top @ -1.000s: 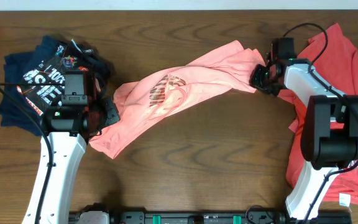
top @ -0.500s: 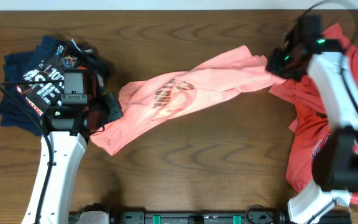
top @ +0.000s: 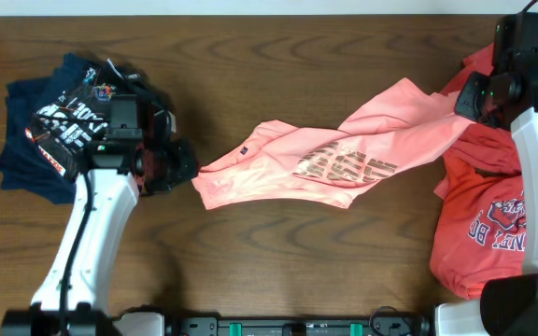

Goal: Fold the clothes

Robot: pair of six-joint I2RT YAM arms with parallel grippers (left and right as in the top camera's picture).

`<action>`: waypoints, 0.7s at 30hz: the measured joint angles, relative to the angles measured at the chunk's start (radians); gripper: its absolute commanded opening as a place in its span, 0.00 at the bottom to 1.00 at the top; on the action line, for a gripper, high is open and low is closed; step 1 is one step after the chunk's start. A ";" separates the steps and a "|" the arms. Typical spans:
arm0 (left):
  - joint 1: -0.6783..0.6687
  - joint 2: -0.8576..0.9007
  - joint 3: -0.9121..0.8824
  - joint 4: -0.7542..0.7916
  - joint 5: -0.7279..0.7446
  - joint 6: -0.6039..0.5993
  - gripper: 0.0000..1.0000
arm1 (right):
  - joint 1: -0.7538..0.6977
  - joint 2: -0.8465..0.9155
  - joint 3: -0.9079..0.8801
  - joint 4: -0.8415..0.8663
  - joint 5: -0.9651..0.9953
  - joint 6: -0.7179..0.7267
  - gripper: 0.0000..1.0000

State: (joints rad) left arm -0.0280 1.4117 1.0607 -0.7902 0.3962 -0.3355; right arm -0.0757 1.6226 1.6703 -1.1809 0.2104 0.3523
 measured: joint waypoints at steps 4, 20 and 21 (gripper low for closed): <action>-0.035 0.073 0.000 0.034 0.020 0.000 0.37 | 0.000 0.000 0.000 -0.001 0.000 -0.005 0.01; -0.251 0.368 -0.002 0.357 0.041 -0.140 0.47 | 0.000 0.000 -0.003 -0.019 -0.004 -0.006 0.01; -0.262 0.380 -0.002 0.379 0.041 -0.157 0.47 | 0.000 0.000 -0.003 -0.019 -0.004 -0.006 0.02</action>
State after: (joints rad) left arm -0.2897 1.7912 1.0584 -0.4114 0.4370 -0.4923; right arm -0.0753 1.6222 1.6672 -1.2003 0.2062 0.3462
